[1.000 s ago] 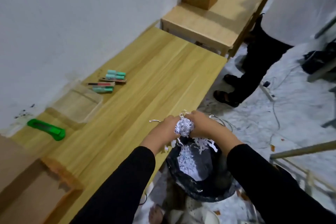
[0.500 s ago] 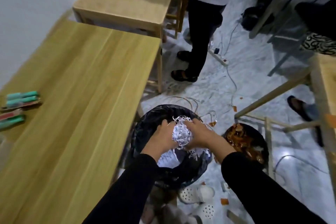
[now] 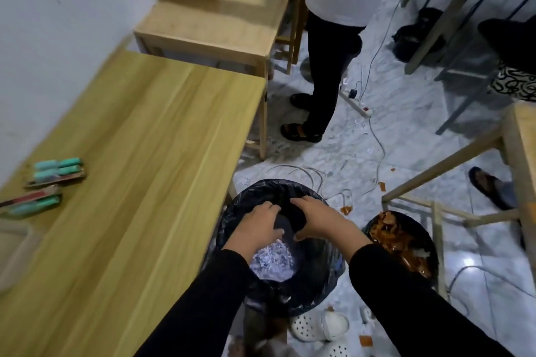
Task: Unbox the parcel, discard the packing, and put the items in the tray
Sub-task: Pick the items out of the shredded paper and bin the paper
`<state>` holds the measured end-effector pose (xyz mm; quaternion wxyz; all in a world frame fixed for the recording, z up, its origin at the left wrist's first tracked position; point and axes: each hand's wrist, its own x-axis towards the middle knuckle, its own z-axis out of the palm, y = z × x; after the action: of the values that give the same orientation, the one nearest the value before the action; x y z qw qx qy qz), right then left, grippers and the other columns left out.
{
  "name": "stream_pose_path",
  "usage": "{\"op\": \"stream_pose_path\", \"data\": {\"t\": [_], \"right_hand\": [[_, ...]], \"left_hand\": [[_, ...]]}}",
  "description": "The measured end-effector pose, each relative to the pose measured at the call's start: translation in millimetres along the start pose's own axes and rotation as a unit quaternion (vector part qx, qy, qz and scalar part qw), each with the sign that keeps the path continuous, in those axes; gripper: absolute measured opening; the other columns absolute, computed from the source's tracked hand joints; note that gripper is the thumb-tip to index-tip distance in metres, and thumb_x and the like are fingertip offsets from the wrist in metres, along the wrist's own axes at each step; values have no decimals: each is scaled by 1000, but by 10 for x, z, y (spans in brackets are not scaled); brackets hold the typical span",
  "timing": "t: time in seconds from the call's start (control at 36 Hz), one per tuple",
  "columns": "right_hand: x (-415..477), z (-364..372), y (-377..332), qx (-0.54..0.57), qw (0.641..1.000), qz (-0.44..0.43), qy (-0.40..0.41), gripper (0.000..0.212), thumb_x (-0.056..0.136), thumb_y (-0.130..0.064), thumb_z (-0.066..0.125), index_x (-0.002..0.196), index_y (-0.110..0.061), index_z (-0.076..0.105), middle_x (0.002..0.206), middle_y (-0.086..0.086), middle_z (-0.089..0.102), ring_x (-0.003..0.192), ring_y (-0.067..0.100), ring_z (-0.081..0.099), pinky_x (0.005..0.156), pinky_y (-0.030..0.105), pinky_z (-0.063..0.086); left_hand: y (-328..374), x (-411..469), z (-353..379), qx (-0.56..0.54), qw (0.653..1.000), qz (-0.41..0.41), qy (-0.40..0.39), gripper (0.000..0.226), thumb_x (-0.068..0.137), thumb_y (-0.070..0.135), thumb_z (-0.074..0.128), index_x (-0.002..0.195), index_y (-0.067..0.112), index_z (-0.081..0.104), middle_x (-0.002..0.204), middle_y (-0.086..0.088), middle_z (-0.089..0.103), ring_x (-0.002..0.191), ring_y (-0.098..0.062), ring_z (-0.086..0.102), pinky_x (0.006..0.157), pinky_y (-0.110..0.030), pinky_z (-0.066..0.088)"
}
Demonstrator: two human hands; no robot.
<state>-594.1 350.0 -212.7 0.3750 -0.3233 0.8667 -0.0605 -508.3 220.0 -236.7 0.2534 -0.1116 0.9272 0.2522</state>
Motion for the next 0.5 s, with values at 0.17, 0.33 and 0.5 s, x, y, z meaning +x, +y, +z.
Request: {"op": "stream_pose_path", "data": {"t": [0.17, 0.33, 0.5], "right_hand": [[-35, -529, -484, -38, 997, -52, 44, 83, 67, -28, 79, 137, -15, 37, 138, 9, 43, 127, 27, 43, 102, 40, 41], [-10, -911, -1368, -99, 983, -139, 60, 71, 84, -28, 65, 144, -18, 27, 145, 8, 35, 131, 25, 38, 101, 38, 42], [-19, -646, -2538, -129, 957, -254, 48, 65, 88, -33, 59, 144, -21, 28, 151, 8, 30, 134, 25, 36, 106, 39, 37]], "left_hand": [[-44, -289, -609, -9, 995, -16, 97, 52, 90, 33, 56, 135, 10, 43, 134, -8, 46, 124, -27, 45, 100, -39, 41], [-413, -982, -1162, -69, 968, -86, 225, 50, 95, 34, 46, 140, 13, 38, 144, -5, 39, 131, -22, 38, 106, -37, 35], [-1056, -1978, -1171, -110, 902, -219, 354, 48, 96, 36, 45, 138, 13, 42, 141, -4, 44, 131, -20, 40, 108, -35, 34]]}}
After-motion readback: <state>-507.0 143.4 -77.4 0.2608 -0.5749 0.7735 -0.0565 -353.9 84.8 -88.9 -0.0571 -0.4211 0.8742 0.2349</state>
